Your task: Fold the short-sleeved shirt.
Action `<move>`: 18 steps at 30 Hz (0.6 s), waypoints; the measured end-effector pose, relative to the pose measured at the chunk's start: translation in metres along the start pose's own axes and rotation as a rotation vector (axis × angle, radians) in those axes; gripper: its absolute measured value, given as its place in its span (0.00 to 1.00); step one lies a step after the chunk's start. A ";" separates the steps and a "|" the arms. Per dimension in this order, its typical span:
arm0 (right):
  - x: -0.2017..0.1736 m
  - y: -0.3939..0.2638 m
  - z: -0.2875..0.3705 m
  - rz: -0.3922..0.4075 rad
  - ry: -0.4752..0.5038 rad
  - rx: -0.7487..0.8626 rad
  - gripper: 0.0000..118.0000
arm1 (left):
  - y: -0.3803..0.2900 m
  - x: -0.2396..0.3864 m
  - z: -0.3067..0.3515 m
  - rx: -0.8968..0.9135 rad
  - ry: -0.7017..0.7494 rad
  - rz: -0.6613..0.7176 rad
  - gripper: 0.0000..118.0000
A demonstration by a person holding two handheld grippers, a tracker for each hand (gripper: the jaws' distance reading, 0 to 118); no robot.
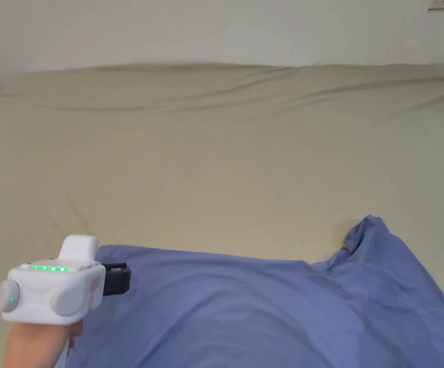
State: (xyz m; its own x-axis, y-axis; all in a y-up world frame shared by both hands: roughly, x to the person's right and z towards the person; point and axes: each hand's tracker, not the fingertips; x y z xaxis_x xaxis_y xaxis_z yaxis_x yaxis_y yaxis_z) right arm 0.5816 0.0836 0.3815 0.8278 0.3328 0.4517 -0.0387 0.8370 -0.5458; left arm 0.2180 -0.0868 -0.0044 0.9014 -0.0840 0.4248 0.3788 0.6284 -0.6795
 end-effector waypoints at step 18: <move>0.029 -0.008 -0.078 -0.019 0.039 -0.151 0.02 | 0.013 0.034 -0.001 0.051 0.034 -0.143 0.01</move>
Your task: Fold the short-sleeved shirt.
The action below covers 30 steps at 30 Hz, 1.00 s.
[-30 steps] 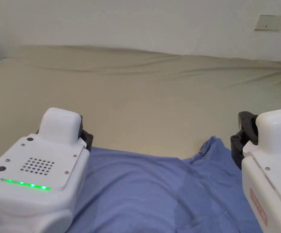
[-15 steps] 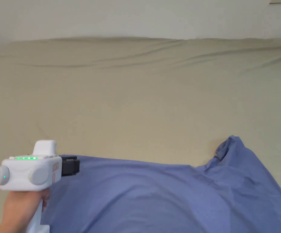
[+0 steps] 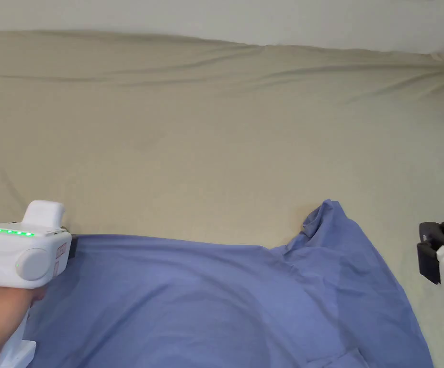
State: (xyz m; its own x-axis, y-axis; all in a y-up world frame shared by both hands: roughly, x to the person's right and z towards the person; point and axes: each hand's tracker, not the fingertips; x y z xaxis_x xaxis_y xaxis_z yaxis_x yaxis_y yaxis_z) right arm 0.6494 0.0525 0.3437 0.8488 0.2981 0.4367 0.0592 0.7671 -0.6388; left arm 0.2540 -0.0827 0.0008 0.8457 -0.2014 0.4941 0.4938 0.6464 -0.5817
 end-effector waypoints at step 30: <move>-0.006 -0.045 -0.121 -0.001 0.141 -0.388 0.05 | -0.055 -0.025 0.169 0.150 0.027 -0.031 0.01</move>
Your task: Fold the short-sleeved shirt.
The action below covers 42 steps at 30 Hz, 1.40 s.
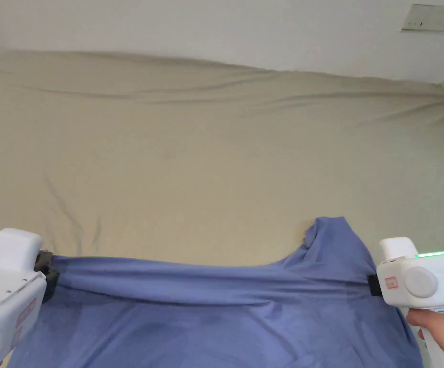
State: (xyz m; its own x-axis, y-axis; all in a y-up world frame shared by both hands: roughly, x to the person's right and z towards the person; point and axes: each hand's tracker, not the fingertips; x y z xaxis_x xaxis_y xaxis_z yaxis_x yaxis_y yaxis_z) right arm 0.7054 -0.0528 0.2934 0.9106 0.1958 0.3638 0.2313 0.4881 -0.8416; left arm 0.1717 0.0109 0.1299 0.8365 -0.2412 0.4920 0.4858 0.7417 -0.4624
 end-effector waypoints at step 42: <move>0.028 0.038 0.528 -0.021 -0.406 1.151 0.05 | 0.190 -0.111 0.348 0.797 0.310 0.097 0.01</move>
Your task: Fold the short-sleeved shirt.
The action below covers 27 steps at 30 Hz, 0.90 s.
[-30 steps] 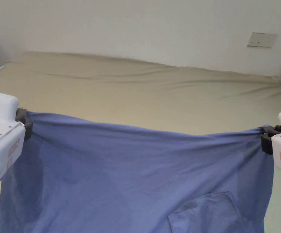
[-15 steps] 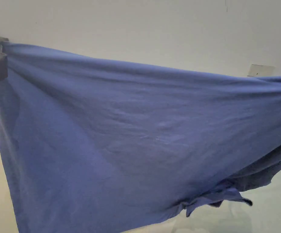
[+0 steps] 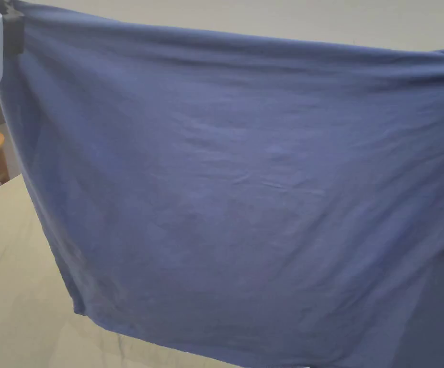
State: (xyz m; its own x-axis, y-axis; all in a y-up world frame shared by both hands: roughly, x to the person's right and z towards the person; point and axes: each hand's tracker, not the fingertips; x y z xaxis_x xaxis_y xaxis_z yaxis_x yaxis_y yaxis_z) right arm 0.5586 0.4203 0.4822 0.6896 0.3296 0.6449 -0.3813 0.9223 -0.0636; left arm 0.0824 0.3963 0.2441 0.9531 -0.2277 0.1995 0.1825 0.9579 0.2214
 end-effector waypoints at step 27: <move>-0.061 -0.012 -0.263 0.104 -0.070 -0.089 0.05 | 0.001 0.070 -0.282 -0.168 -0.041 -0.023 0.01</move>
State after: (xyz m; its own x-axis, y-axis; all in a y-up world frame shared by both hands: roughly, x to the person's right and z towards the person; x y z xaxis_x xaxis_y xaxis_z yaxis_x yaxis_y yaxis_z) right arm 0.6831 0.4420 0.2430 0.6035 0.4120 0.6827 -0.3897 0.8993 -0.1982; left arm 0.2178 0.4308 -0.0112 0.9381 -0.2538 0.2357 0.2455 0.9673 0.0642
